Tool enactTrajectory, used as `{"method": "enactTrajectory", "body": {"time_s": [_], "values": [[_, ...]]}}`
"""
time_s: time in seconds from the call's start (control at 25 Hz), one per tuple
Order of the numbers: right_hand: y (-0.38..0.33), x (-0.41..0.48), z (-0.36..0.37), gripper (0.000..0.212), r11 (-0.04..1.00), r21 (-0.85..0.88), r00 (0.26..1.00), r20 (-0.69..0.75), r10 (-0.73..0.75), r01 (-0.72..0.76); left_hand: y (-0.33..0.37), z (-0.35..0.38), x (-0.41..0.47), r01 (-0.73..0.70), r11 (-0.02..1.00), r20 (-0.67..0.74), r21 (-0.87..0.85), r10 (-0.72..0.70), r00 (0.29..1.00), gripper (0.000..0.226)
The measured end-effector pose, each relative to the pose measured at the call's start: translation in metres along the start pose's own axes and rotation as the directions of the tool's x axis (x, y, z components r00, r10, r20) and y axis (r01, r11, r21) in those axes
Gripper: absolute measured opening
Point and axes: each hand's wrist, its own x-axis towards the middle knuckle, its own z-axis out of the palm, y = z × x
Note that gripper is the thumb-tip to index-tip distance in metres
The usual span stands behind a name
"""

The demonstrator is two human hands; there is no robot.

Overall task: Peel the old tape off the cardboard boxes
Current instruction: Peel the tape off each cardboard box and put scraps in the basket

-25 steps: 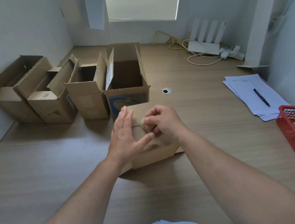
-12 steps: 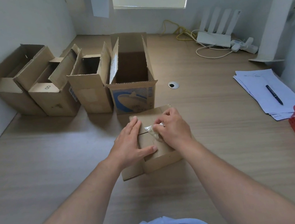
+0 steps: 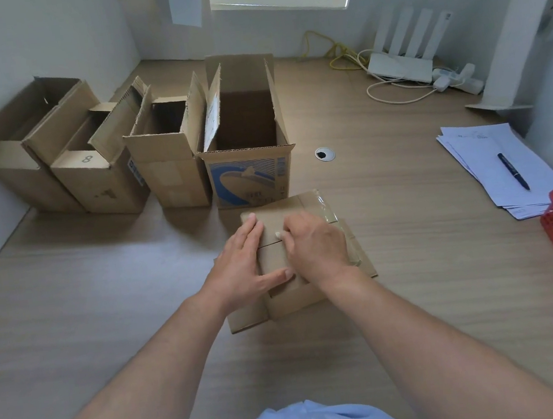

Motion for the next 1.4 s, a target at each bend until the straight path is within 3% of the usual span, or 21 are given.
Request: {"method": "enactTrajectory", "body": {"time_s": [0.12,0.24,0.32,0.48,0.6,0.68,0.84,1.0,1.2,1.28,1.32,1.4], "values": [[0.008,0.007,-0.004,0.018,0.961,0.158,0.974,0.044,0.223,-0.227,0.001,0.001,0.001,0.003,1.0,0.019,0.014,-0.004,1.0,0.101],[0.035,0.013,-0.019,0.016,0.825,0.322,0.877,0.035,0.479,-0.464,0.001,-0.001,0.001,0.011,0.999,0.03,0.053,-0.012,0.999,0.1],[0.048,0.013,-0.026,0.014,0.788,0.292,0.828,0.029,0.56,-0.543,0.005,-0.003,0.002,0.021,0.99,0.02,0.139,-0.024,1.0,0.099],[0.044,0.014,-0.026,0.014,0.855,0.177,0.871,0.029,0.491,-0.488,0.034,0.002,0.015,-0.048,0.938,0.019,0.342,0.044,0.999,0.1],[0.046,0.013,-0.025,0.015,0.888,0.185,0.904,0.0,0.428,-0.42,0.047,0.012,0.021,-0.053,0.938,0.091,0.342,0.024,0.996,0.112],[0.052,0.013,-0.029,0.016,0.883,0.213,0.904,-0.002,0.428,-0.418,0.044,0.017,0.019,-0.051,0.925,0.063,0.376,0.029,0.998,0.12],[0.049,0.016,-0.032,0.037,0.918,0.123,0.926,0.037,0.375,-0.377,0.037,0.018,0.014,-0.077,0.914,0.026,0.399,0.073,0.997,0.132],[0.026,0.01,-0.019,0.044,0.981,-0.038,0.976,0.1,0.195,-0.192,0.035,0.015,0.011,-0.095,0.916,0.043,0.39,0.085,0.995,0.126],[0.022,0.003,-0.018,0.023,0.981,-0.191,0.996,0.079,0.05,-0.034,0.023,0.006,0.007,-0.19,0.889,0.087,0.417,0.169,0.982,0.119],[0.024,0.002,-0.021,0.02,0.992,0.015,0.986,0.107,0.125,-0.127,0.014,-0.002,0.002,-0.236,0.872,0.124,0.429,0.201,0.972,0.119],[0.025,0.0,-0.022,0.018,0.945,0.223,0.968,0.136,0.212,-0.239,0.008,-0.007,-0.003,-0.251,0.867,0.138,0.431,0.212,0.968,0.12],[0.025,-0.008,-0.02,0.017,0.626,0.625,0.882,0.266,0.39,-0.466,-0.001,-0.014,-0.015,-0.24,0.877,0.146,0.416,0.196,0.97,0.121]]}}
